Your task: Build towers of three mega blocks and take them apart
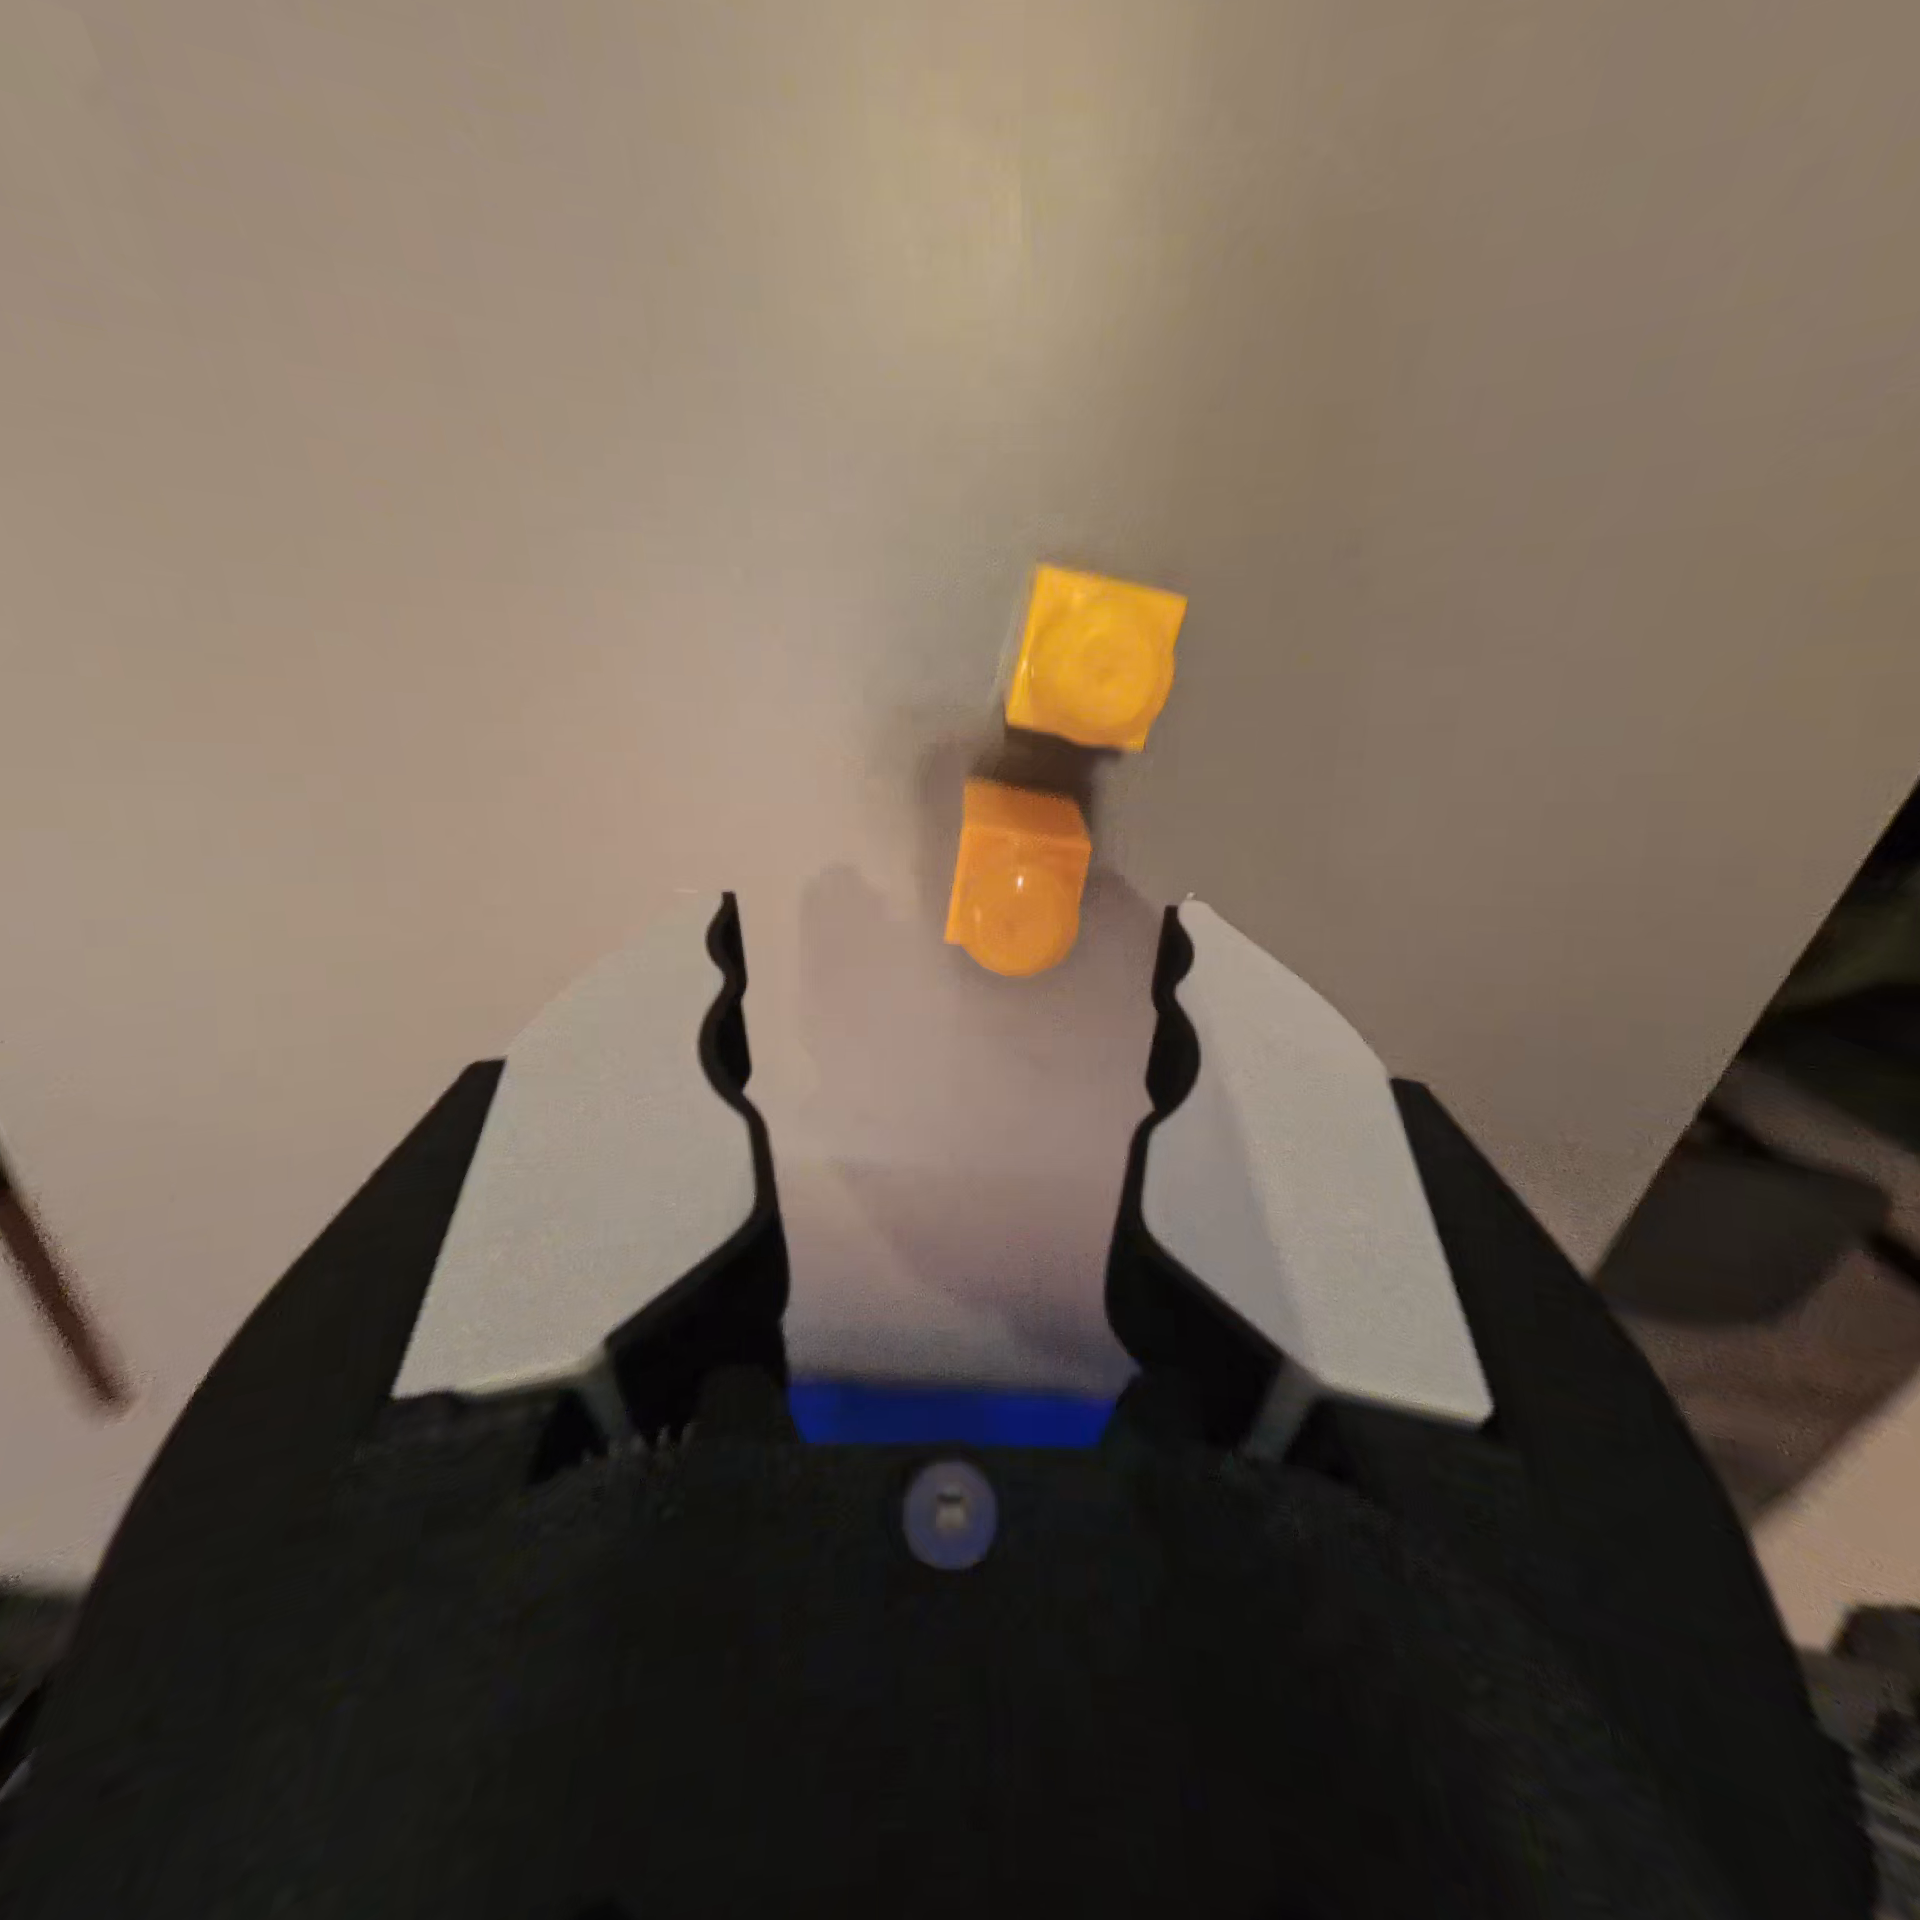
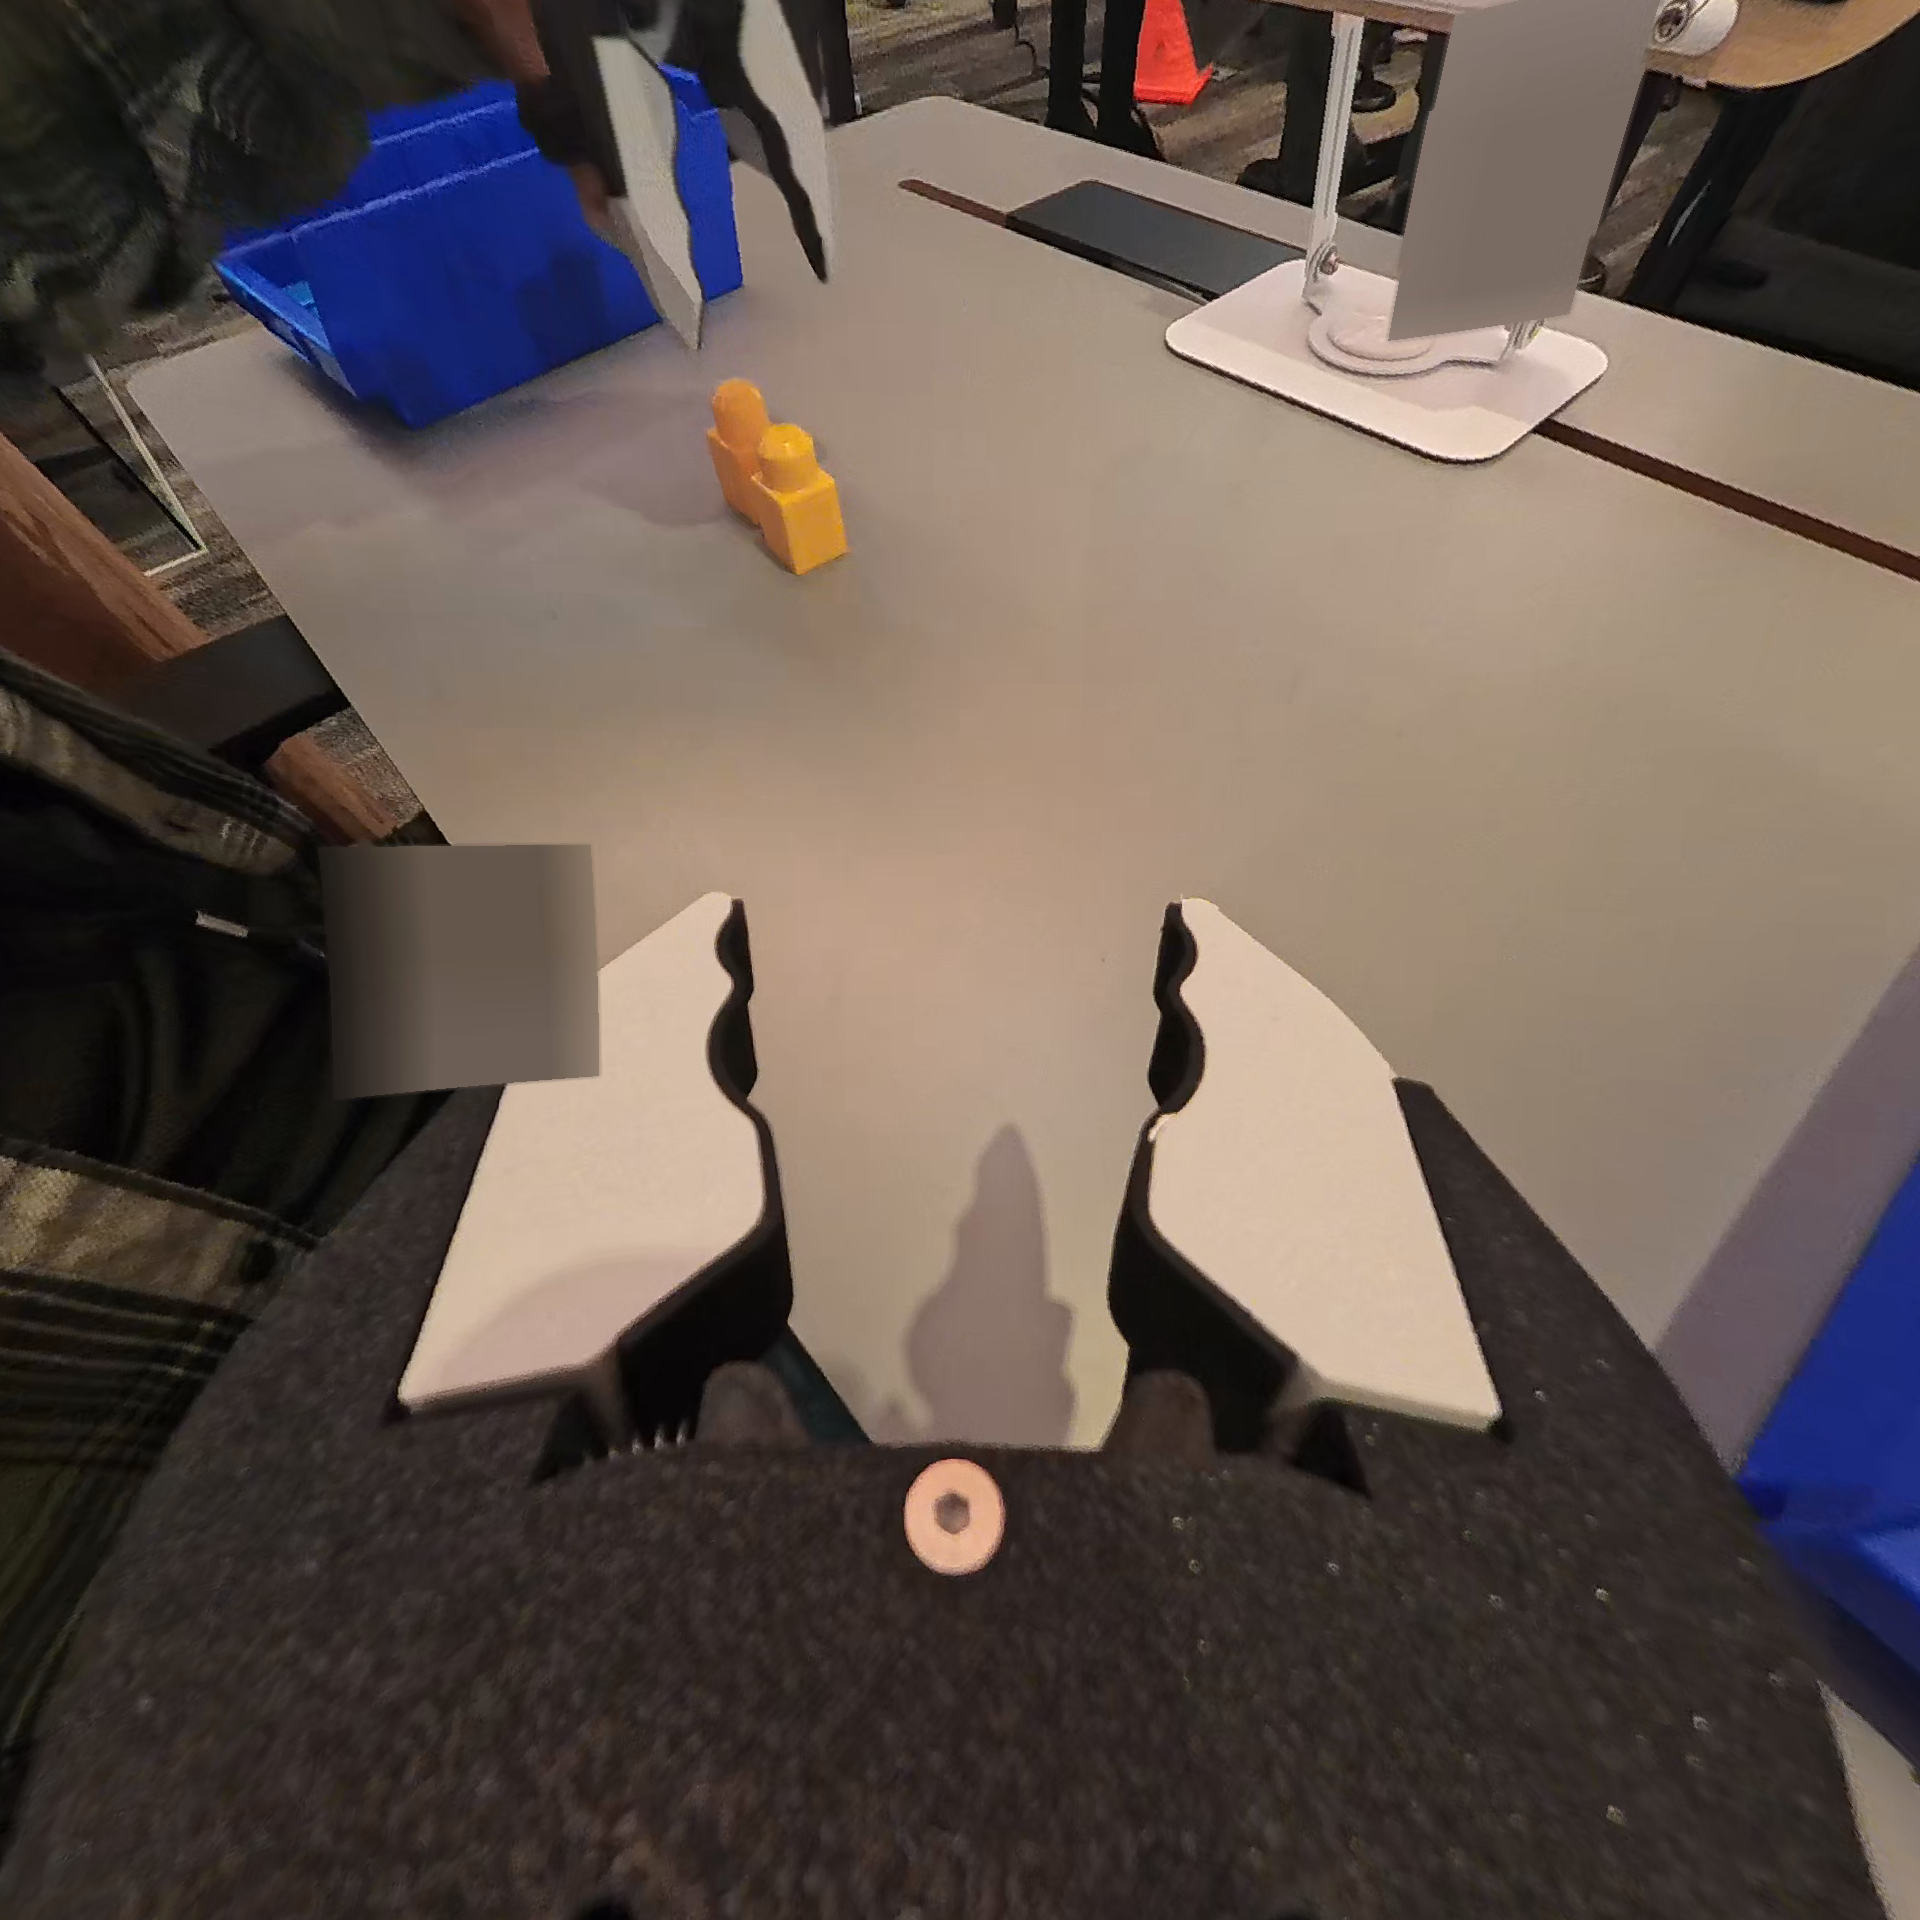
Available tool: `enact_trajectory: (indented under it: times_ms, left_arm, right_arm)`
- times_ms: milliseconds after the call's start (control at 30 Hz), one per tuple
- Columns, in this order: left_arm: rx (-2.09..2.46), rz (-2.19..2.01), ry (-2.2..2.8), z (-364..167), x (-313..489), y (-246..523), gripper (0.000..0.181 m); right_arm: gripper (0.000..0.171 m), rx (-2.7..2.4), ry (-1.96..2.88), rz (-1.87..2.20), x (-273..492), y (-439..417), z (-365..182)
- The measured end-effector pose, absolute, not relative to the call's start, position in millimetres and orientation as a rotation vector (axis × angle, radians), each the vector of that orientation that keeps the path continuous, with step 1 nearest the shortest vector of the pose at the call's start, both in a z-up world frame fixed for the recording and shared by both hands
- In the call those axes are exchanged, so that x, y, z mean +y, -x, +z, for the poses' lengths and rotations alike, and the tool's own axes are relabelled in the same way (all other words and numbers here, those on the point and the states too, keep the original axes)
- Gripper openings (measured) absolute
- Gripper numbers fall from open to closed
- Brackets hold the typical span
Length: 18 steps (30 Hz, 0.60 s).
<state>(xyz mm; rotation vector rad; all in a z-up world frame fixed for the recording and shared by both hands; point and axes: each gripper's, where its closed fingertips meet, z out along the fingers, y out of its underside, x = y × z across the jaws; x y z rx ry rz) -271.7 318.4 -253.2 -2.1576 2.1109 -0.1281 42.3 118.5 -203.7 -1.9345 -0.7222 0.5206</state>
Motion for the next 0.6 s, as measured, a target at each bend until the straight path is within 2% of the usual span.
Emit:
enact_trajectory:
  times_ms: [100, 233, 400, 600]
  left_arm:
    - [1.875, -0.451, 2.025, -250, 317, 272, 0.075]
    - [1.672, -0.669, 1.928, -263, 313, 283, 0.074]
    - [1.623, -0.718, 1.936, -293, 307, 293, 0.072]
    - [1.633, -0.755, 1.919, -304, 305, 289, 0.071]
  right_arm:
    - [0.074, -0.729, 1.933, 0.524, 120, -40, -204]
    - [0.074, -0.739, 1.931, 0.533, 122, -35, -205]
    - [0.075, -0.761, 1.94, 0.544, 126, -26, -207]
    - [0.075, -0.782, 1.941, 0.554, 132, -15, -209]
